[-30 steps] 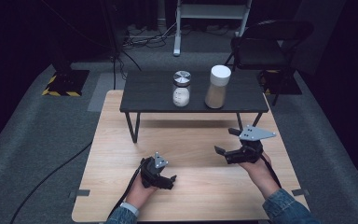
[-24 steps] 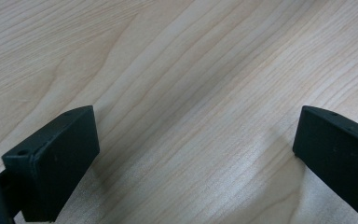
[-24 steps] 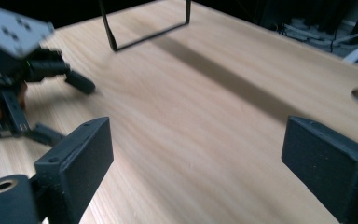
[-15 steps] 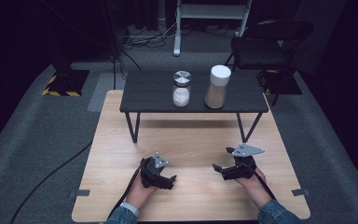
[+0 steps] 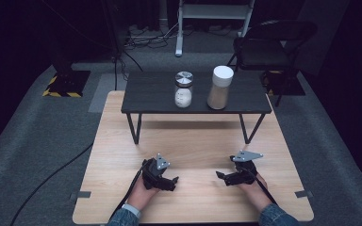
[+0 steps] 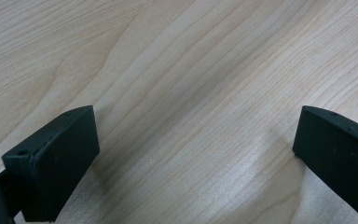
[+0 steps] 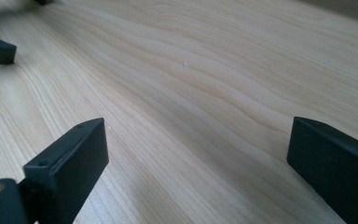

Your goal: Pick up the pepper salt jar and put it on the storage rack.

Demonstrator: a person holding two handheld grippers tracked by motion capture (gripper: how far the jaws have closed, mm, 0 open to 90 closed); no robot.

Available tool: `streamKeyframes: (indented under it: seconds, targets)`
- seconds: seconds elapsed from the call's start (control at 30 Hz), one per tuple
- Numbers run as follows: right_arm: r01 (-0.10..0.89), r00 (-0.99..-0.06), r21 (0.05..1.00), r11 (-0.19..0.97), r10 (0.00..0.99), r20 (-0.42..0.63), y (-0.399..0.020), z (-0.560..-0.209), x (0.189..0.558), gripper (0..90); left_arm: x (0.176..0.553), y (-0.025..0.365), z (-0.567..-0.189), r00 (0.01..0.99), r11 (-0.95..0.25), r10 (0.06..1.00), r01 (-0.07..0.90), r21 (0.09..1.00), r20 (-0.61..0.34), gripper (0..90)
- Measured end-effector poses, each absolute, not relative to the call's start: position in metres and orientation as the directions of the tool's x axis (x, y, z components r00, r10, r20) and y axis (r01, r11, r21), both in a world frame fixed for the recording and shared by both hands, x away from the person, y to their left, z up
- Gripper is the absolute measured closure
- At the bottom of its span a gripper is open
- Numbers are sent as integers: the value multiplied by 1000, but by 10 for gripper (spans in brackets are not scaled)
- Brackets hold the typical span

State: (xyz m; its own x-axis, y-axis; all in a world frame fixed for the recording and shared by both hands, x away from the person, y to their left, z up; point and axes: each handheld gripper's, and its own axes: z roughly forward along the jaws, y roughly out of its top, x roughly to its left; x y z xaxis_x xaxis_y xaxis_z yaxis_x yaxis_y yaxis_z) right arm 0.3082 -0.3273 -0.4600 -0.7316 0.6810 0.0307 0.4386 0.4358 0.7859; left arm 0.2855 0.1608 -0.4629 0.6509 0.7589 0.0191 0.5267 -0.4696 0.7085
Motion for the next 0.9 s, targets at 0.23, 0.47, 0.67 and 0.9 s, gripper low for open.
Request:
streamKeyframes:
  seconds: [0.23, 0.47, 0.67, 0.9]
  targets:
    - [458, -723, 754, 471, 691, 7, -321, -462, 311, 37, 286, 161, -463, 651, -469, 759, 527, 709, 19, 1]
    - [450, -721, 737, 505, 692, -35, -313, -463, 311, 27, 286, 160, -463, 650, -468, 760, 526, 710, 19, 1]
    - [451, -721, 735, 506, 692, -34, -312, -463, 311, 22, 286, 160, -463, 648, -467, 761, 527, 710, 20, 1]
    - [451, -721, 734, 507, 692, -35, -312, -463, 312, 21, 286, 160, -463, 648, -467, 761, 527, 710, 20, 1]
